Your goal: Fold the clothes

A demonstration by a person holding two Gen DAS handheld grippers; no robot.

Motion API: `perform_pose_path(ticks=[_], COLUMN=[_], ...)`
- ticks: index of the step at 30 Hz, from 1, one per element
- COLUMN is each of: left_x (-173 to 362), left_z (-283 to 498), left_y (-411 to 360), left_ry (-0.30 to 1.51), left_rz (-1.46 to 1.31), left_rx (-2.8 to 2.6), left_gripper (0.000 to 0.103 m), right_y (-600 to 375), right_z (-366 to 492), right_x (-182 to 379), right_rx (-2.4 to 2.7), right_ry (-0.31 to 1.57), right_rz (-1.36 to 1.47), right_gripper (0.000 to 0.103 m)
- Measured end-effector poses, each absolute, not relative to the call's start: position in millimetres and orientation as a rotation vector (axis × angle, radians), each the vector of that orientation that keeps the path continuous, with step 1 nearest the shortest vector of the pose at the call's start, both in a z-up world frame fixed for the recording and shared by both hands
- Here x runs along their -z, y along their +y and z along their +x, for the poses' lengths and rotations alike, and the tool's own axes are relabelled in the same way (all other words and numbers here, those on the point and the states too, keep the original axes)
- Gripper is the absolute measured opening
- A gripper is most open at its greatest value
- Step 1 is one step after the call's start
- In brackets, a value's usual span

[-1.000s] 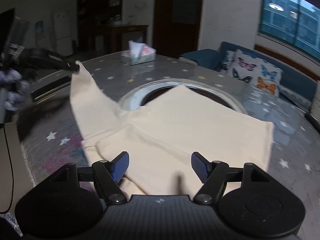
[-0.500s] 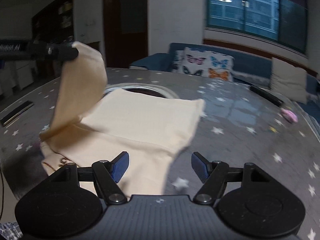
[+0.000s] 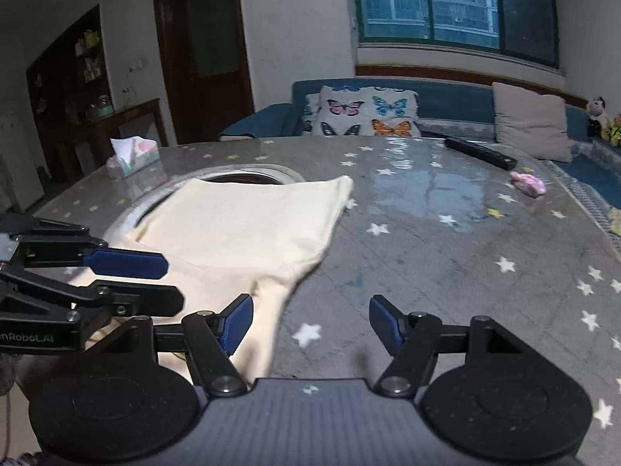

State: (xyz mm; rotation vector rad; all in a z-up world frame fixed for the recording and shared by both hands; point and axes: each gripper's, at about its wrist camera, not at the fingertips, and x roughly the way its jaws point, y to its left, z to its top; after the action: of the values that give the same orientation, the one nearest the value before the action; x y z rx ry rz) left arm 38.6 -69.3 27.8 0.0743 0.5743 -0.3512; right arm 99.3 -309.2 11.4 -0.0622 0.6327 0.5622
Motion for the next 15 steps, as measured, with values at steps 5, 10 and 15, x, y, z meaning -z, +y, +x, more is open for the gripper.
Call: perform_pose_path(ticks=[5,10,15], left_x=[-22,-9,0], left_z=[30,23,11], left_y=[-18,23,44], left_ry=[0.593,0.639,0.661], left_rz=[0.070,0.050,0.032], left_rx=[0.184,0.070,0.036], left_gripper=[0.037,0.037,0.037], right_y=[-283,-255,-247], right_z=[102,112,116], right_x=[-7,3,7], right_rx=[-0.624,-0.637,-0.615], right_ry=[0.651,0.677,0.695], right_rz=[-0.073,-0.104,-0.125], right_gripper=[0.052,0.035,0.005])
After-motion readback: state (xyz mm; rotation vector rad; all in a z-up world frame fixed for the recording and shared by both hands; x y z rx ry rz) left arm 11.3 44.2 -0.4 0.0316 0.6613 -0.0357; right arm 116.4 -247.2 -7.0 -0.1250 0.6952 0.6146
